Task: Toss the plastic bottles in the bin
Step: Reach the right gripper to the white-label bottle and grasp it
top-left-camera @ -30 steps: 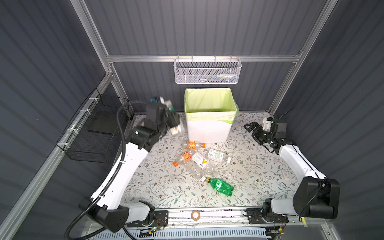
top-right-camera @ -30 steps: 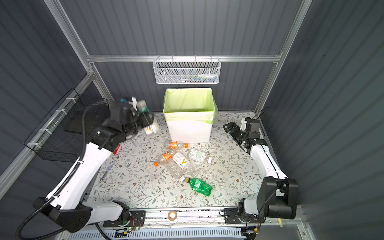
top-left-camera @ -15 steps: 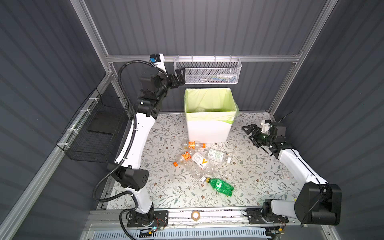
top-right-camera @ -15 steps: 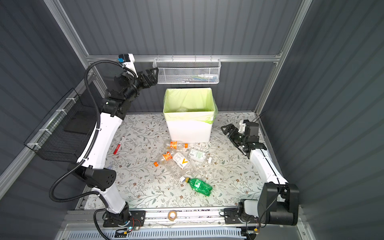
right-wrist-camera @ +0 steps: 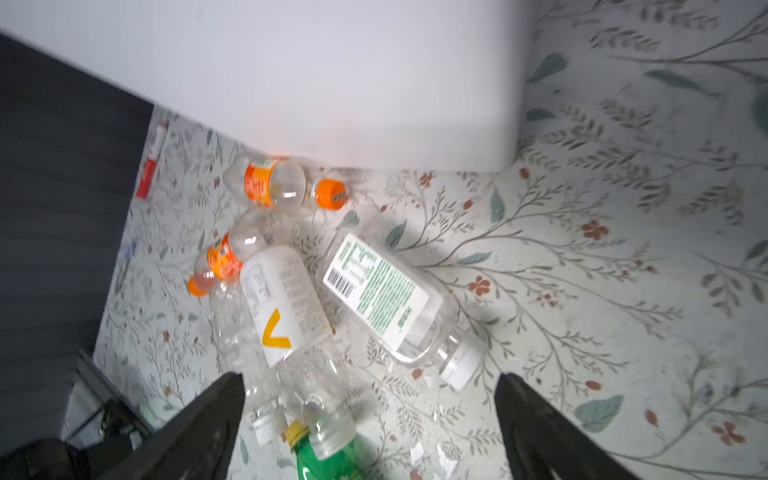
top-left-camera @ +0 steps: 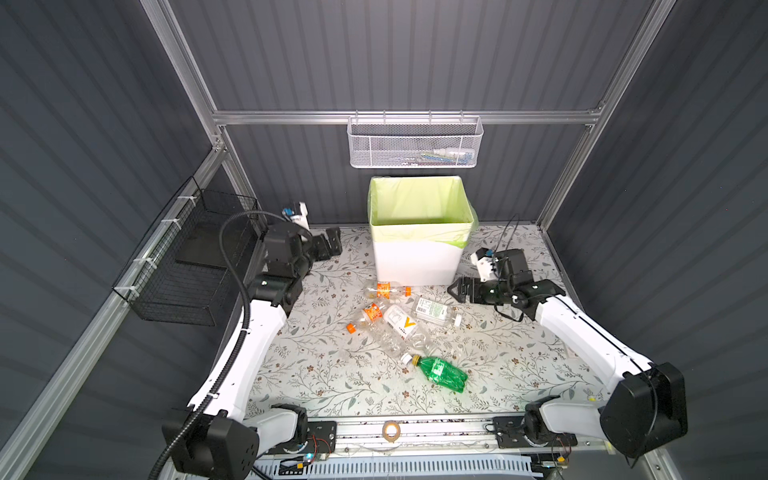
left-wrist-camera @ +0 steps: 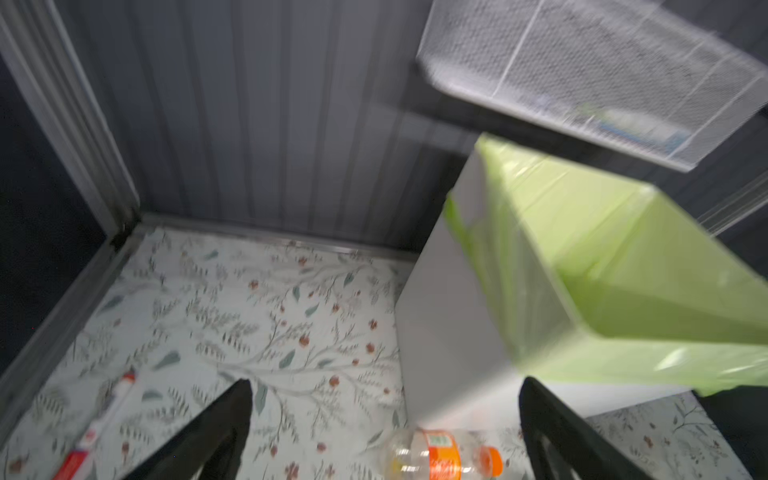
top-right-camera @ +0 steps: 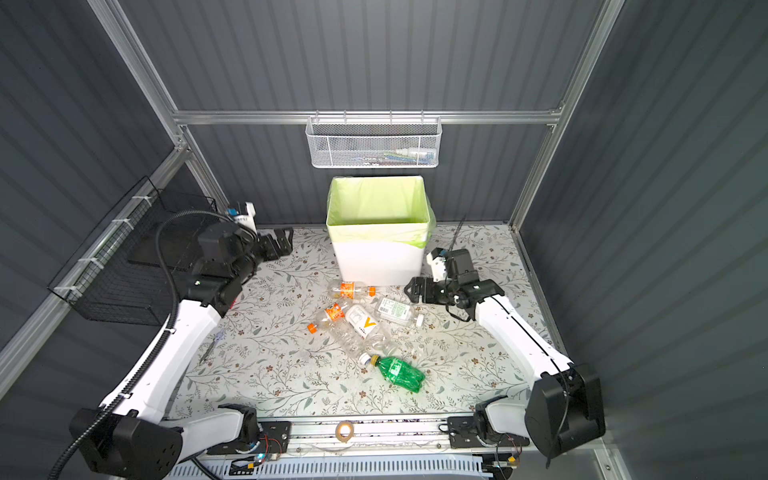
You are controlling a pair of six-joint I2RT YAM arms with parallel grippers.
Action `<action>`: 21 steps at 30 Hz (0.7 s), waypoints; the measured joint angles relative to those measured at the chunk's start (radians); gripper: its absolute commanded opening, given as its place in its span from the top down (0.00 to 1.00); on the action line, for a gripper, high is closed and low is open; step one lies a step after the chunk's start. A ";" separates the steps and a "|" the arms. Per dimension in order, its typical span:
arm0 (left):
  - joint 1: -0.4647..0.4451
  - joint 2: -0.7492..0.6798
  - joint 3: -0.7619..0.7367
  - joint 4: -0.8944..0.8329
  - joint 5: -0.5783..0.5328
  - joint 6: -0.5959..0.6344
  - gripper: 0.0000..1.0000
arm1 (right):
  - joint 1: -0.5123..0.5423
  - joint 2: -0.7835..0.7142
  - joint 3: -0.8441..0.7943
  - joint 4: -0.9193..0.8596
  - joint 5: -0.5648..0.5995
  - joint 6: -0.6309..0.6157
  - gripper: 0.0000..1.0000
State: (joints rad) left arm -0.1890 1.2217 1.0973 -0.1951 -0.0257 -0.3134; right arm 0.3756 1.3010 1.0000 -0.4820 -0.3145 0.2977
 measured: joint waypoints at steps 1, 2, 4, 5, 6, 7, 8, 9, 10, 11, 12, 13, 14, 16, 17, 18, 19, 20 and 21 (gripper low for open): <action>0.010 0.014 -0.072 0.008 0.004 -0.016 0.00 | 0.050 0.001 0.000 -0.023 0.021 -0.026 0.04; 0.018 0.035 -0.134 0.008 0.007 -0.032 0.01 | 0.101 0.003 0.000 -0.044 0.044 -0.049 0.04; 0.027 0.066 -0.214 -0.010 0.016 -0.053 0.01 | 0.181 0.016 0.003 -0.075 0.075 -0.079 0.04; 0.027 0.074 -0.240 -0.024 0.021 -0.062 0.01 | 0.216 0.029 0.008 -0.087 0.087 -0.091 0.04; 0.027 0.075 -0.251 -0.031 0.026 -0.067 0.00 | 0.246 0.046 0.016 -0.097 0.100 -0.099 0.04; 0.027 0.074 -0.253 -0.031 0.030 -0.073 0.01 | 0.274 0.066 0.025 -0.103 0.114 -0.105 0.04; 0.027 0.071 -0.253 -0.019 0.036 -0.077 0.01 | 0.304 0.093 0.038 -0.108 0.129 -0.111 0.04; 0.027 0.067 -0.253 -0.007 0.041 -0.078 0.01 | 0.325 0.118 0.051 -0.112 0.140 -0.117 0.04; 0.027 0.063 -0.253 0.003 0.048 -0.081 0.01 | 0.348 0.149 0.066 -0.113 0.152 -0.122 0.04; 0.027 0.060 -0.253 0.011 0.053 -0.084 0.01 | 0.368 0.180 0.083 -0.114 0.162 -0.126 0.04; 0.027 0.057 -0.253 0.018 0.056 -0.084 0.00 | 0.385 0.212 0.100 -0.114 0.171 -0.130 0.05; 0.027 0.055 -0.253 0.021 0.058 -0.084 0.01 | 0.400 0.247 0.118 -0.110 0.181 -0.137 0.05; 0.027 0.055 -0.253 0.024 0.062 -0.084 0.00 | 0.409 0.272 0.131 -0.108 0.187 -0.143 0.05; 0.031 0.054 -0.253 0.026 0.070 -0.085 0.00 | 0.422 0.331 0.159 -0.095 0.192 -0.153 0.05; 0.033 0.053 -0.253 0.026 0.072 -0.086 0.01 | 0.424 0.351 0.168 -0.092 0.192 -0.156 0.05; 0.034 0.052 -0.256 0.030 0.077 -0.089 0.00 | 0.425 0.378 0.180 -0.085 0.192 -0.161 0.06; 0.034 0.050 -0.259 0.035 0.081 -0.092 0.01 | 0.426 0.400 0.188 -0.076 0.192 -0.167 0.06; 0.034 0.046 -0.265 0.040 0.084 -0.097 0.01 | 0.427 0.416 0.193 -0.069 0.192 -0.169 0.06; 0.036 0.040 -0.272 0.047 0.088 -0.103 0.00 | 0.428 0.435 0.198 -0.063 0.193 -0.172 0.06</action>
State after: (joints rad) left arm -0.1532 1.2621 0.8249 -0.1482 0.0624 -0.4164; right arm 0.8032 1.7363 1.1980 -0.5446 -0.1215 0.1253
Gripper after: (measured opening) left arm 0.995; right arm 0.944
